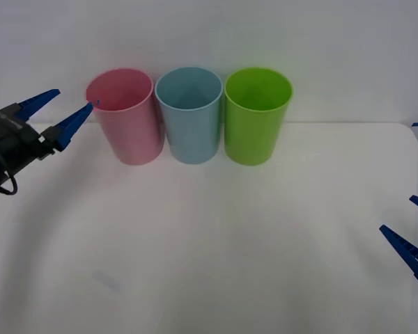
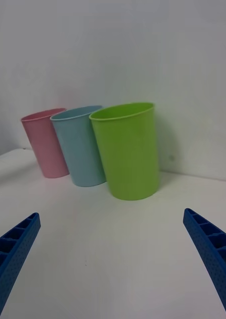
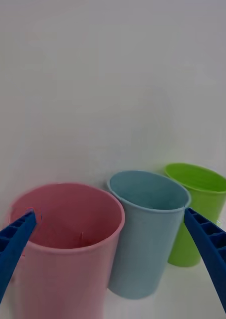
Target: Grasp the object on the table and drop it into the matching bin: aluminum can to the light blue bin, PET bottle to the pink bin.
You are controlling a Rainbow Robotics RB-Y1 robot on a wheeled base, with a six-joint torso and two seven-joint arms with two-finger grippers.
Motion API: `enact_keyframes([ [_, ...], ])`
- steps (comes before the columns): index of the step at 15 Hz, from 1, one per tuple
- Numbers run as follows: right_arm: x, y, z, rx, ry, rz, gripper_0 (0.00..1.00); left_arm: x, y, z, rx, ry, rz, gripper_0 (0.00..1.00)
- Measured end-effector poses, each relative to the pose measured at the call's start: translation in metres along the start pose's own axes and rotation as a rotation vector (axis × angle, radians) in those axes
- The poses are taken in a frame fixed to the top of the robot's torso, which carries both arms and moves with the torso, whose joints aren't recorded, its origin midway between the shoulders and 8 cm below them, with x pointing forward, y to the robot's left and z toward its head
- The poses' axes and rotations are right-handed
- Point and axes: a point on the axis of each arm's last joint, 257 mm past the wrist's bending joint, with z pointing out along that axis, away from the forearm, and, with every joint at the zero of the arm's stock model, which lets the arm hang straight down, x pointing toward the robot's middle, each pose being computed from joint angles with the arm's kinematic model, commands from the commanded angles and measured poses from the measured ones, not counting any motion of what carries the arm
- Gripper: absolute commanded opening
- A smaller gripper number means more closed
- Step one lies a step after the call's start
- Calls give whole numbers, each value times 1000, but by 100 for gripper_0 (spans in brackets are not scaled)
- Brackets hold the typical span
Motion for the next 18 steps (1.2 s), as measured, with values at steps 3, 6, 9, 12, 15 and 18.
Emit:
enact_keyframes([
  [3,0,0,0,0,0,0,100,11,5,-35,2,37,24,100],
  [6,0,0,0,0,0,0,100,20,6,-66,12,79,65,100],
  [9,0,0,0,0,0,0,100,29,5,-102,23,128,83,100],
  [12,0,0,0,0,0,0,100,36,2,-137,31,173,86,100],
  [15,0,0,0,0,0,0,100,43,1,-170,34,229,111,100],
  [18,0,0,0,0,0,0,100,46,-4,-196,33,253,106,100],
])
